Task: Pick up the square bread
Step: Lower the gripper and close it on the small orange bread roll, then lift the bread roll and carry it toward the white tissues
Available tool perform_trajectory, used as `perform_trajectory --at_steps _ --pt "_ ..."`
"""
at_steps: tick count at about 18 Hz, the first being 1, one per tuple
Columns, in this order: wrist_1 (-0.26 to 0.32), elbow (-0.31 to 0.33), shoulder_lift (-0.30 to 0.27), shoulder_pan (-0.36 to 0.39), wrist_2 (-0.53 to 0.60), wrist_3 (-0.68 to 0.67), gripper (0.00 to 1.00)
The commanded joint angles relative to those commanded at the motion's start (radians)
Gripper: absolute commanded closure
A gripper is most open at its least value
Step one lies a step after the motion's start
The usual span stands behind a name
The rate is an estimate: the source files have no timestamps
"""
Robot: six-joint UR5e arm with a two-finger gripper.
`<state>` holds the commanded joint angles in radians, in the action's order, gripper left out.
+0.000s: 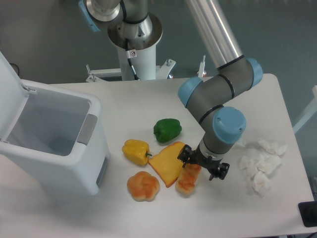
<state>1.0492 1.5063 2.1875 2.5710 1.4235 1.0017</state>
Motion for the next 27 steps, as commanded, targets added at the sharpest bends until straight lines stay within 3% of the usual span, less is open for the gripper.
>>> perform_trajectory --at_steps 6,12,14,22,27 --pt "-0.002 0.012 0.002 -0.009 0.003 0.0 0.03" --pt "-0.006 0.025 0.002 -0.009 0.005 0.006 0.54" --pt "-0.005 0.026 0.002 -0.011 0.005 0.008 0.65" --pt "-0.002 0.014 -0.014 -0.006 0.006 0.011 0.7" --pt "0.005 -0.009 -0.063 0.008 0.005 0.012 0.72"
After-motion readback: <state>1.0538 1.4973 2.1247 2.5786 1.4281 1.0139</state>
